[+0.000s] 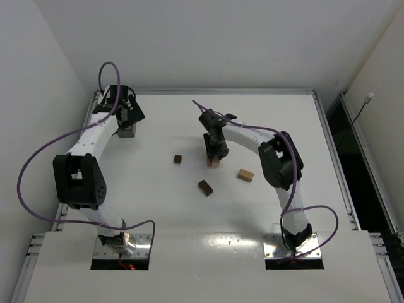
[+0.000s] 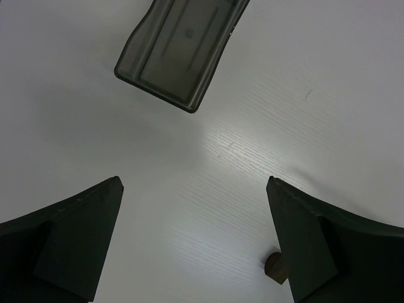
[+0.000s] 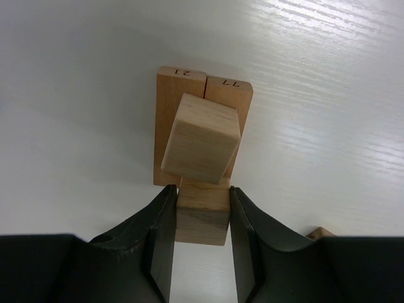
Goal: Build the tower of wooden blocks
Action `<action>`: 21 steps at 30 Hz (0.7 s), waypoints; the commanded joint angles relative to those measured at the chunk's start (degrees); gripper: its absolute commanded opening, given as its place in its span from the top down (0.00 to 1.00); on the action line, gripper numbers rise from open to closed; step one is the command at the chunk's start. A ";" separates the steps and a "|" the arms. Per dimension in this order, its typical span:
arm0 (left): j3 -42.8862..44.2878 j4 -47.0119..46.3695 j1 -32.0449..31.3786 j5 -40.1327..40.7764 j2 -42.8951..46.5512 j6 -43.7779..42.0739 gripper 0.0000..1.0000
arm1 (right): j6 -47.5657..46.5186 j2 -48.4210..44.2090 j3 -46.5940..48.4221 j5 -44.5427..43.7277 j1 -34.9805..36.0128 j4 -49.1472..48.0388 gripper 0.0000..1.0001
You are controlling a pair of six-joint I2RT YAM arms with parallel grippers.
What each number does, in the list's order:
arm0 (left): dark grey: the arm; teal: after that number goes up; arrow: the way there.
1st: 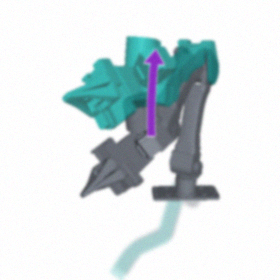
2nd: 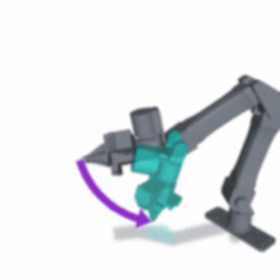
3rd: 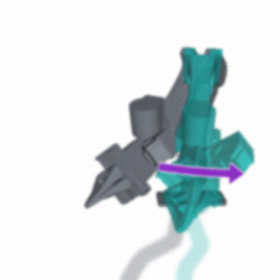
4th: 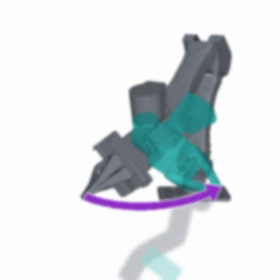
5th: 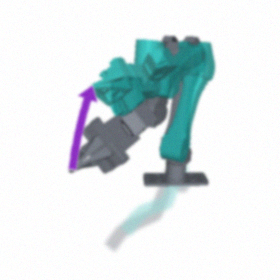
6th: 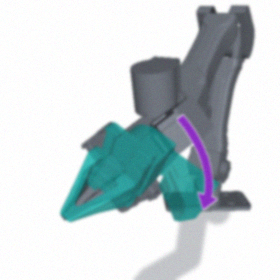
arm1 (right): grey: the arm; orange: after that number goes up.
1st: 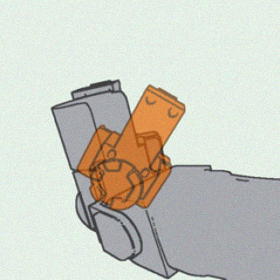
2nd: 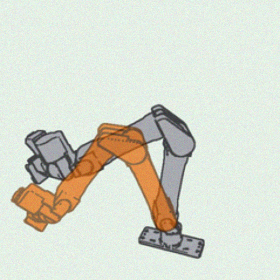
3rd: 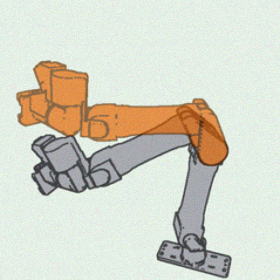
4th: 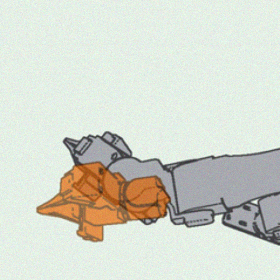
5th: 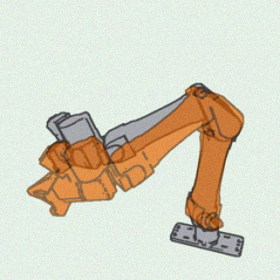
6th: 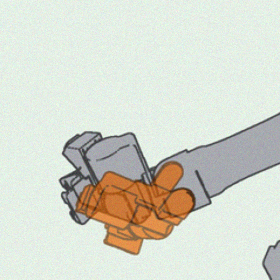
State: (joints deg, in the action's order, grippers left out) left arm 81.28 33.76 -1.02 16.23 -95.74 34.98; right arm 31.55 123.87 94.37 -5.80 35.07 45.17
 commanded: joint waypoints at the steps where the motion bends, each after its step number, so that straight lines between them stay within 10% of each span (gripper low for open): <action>1: 2.40 -1.15 0.66 -0.23 0.03 0.53 0.04 | 1.06 0.58 3.02 -0.17 -0.62 -0.17 1.00; 21: 2.92 -1.15 0.66 -0.23 -0.50 0.53 0.04 | 1.06 2.16 5.30 2.11 -0.62 -0.17 1.00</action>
State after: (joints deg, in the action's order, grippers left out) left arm 81.73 33.76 -1.02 16.23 -96.33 34.98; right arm 31.55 125.67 97.12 -3.92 34.59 45.32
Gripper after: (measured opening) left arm 0.963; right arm 0.307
